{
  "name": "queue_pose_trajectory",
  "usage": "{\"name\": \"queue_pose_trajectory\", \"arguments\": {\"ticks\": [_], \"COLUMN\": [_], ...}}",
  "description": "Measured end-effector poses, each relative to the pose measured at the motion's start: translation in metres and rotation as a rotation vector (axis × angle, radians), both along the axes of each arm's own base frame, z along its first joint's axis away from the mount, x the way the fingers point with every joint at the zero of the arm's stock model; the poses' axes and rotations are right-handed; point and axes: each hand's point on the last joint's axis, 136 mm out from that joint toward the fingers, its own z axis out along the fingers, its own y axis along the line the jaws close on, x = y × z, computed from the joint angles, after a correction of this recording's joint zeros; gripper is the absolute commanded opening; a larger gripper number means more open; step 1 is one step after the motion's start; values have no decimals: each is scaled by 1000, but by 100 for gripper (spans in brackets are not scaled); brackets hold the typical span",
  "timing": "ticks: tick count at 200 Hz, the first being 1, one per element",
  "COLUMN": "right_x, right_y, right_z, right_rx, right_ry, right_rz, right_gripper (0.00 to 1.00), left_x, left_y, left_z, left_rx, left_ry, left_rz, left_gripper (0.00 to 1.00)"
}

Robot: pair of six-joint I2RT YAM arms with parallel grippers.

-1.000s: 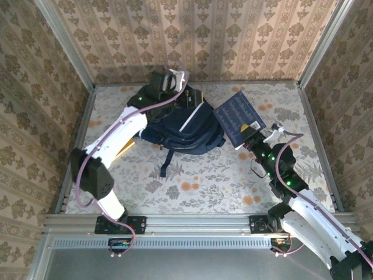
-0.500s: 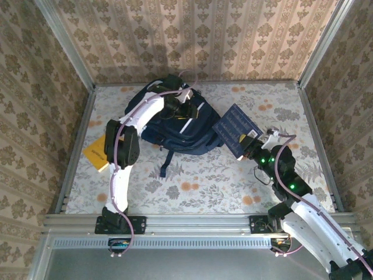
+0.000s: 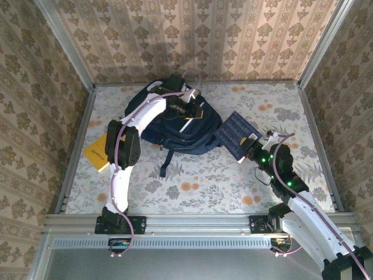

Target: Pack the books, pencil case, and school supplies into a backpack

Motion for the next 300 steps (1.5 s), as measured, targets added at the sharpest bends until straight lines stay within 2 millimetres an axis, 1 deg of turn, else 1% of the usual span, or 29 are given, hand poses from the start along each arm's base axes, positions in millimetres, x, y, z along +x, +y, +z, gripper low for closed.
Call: {"name": "queue_pose_trajectory", "arguments": {"ticks": [24, 36, 62, 82, 100, 127, 136, 156, 169, 186, 203, 207, 223, 238, 251, 259, 273, 286, 300], "right_x": [2, 2, 2, 2, 2, -1, -2, -6, -7, -7, -6, -6, -8, -10, -11, -11, -12, -13, -12], "right_y": [4, 5, 6, 6, 6, 2, -2, -13, -20, -24, -23, -22, -16, -8, -1, 5, 14, 21, 26], "right_z": [1, 1, 3, 3, 3, 0, -1, 4, 8, 12, 12, 11, 8, 11, 15, 18, 22, 24, 27], "right_rx": [16, 22, 33, 37, 37, 4, -16, -46, -58, -63, -57, -52, -32, 8, 50, 82, 139, 185, 237], "right_ry": [1, 0, -3, -2, -2, 12, 21, 17, 16, 21, 35, 40, 58, 63, 56, 48, 41, 43, 49], "right_rz": [17, 21, 26, 24, 25, 20, 8, -37, -69, -87, -82, -79, -49, -11, 26, 53, 97, 128, 147], "right_gripper": [0, 0, 0, 0, 0, 0, 0, 0, 0, 0, 0, 0, 0, 0, 0, 0, 0, 0, 0], "left_x": [0, 2, 4, 7, 10, 11, 11, 8, 6, 0, -9, -11, -18, -26, -31, -32, -32, -34, -38], "left_y": [-1, -1, -2, -2, -1, 0, 0, -1, 0, 3, 11, 13, 23, 33, 41, 44, 45, 42, 36], "left_z": [-6, -12, -28, -32, -31, -25, -23, -18, -7, 20, 56, 69, 109, 145, 167, 175, 184, 186, 183], "left_rx": [15, 26, 54, 77, 96, 111, 113, 114, 107, 93, 72, 61, 20, -36, -86, -116, -164, -202, -236], "left_ry": [3, 8, 34, 32, 14, -3, -6, -13, -29, -65, -111, -130, -189, -235, -246, -241, -227, -203, -163], "left_rz": [2, 5, 11, 14, 19, 16, 13, 6, 3, -3, -3, 0, 11, 22, 29, 33, 33, 25, 10], "left_gripper": [38, 34, 30, 16, 0, 0, 0, 0, 0, 0, 0, 0, 0, 0, 0, 0, 0, 0, 0]}}
